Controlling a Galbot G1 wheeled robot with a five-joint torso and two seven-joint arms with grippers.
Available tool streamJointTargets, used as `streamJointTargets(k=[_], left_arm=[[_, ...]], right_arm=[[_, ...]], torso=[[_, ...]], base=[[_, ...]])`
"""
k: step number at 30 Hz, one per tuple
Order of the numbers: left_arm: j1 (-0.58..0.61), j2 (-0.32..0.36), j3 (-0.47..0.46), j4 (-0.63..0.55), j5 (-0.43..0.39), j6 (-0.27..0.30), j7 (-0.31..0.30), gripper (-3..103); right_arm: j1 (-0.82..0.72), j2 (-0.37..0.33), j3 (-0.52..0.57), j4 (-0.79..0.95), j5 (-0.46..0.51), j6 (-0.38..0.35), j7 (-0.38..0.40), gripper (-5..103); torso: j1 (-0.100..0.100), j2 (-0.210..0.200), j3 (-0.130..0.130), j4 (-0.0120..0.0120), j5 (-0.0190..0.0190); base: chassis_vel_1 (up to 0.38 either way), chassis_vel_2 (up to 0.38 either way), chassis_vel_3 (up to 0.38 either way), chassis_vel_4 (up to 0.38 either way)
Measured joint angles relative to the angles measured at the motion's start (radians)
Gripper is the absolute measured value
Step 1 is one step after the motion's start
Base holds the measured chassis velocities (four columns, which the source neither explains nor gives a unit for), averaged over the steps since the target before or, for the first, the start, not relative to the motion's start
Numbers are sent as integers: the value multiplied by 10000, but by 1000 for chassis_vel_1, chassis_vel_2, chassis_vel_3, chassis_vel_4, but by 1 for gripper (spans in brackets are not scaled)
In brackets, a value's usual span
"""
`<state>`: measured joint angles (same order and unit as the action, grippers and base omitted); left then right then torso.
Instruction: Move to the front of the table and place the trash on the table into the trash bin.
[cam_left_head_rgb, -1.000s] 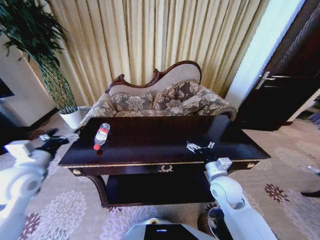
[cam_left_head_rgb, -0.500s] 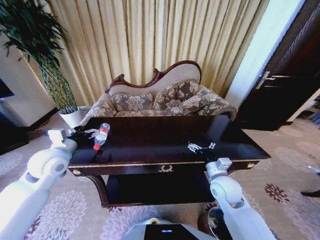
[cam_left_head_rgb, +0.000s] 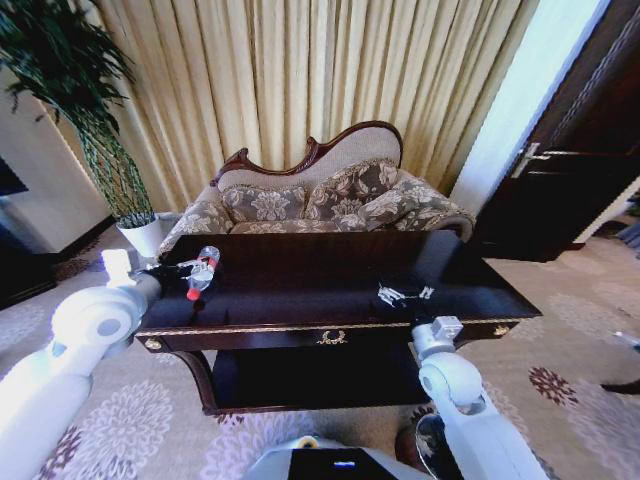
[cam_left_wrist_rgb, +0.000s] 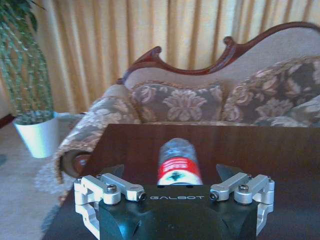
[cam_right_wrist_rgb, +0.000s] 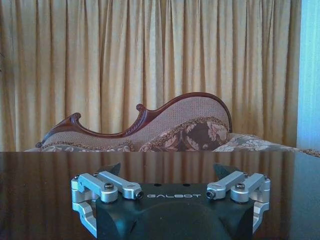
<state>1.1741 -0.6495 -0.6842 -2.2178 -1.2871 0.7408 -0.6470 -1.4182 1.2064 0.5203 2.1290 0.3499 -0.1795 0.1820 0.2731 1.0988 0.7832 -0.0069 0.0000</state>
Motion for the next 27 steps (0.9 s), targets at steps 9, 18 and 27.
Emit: streamJointTargets(k=[9,18,27], left_arm=[[-90,-21,160,682,343,-16,396,100],[-959,-62,1247,886,381,-35,428,100],[-1125,-128,1602,976,399,-45,262,100]], right_arm=[[-3,76,-35,-53,-68,74,0,100],[30,69,23,-94,-57,105,1,100],[0,89,112,-204,-74,178,53,100]], torso=[[0,1,0,-1,-1],[1,1,1,-3,0],[0,1,1,0,0]], base=[[0,0,0,0],[0,0,0,0],[0,0,0,0]])
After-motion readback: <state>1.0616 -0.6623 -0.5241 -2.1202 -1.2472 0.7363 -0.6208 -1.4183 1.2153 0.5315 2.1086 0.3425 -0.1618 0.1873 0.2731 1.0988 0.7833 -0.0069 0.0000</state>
